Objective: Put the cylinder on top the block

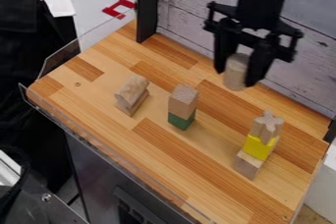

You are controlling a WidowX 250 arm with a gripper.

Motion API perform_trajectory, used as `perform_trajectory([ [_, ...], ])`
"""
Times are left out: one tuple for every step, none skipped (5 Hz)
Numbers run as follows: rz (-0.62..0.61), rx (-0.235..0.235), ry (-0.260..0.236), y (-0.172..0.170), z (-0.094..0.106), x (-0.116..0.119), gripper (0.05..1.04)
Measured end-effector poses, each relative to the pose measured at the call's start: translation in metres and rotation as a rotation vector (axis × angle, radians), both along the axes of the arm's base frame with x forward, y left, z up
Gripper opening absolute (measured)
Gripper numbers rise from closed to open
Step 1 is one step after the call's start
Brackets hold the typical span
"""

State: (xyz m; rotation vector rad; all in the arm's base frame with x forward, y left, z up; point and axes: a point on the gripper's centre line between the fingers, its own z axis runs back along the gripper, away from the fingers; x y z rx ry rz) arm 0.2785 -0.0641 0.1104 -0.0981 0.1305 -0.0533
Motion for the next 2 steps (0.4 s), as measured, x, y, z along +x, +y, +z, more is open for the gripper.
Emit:
perform_trajectory([
  [0.05, -0.002, 0.026, 0.026, -0.01, -0.004, 0.548],
  [0.074, -0.015, 0.043, 0.043, -0.023, -0.009, 0.548],
])
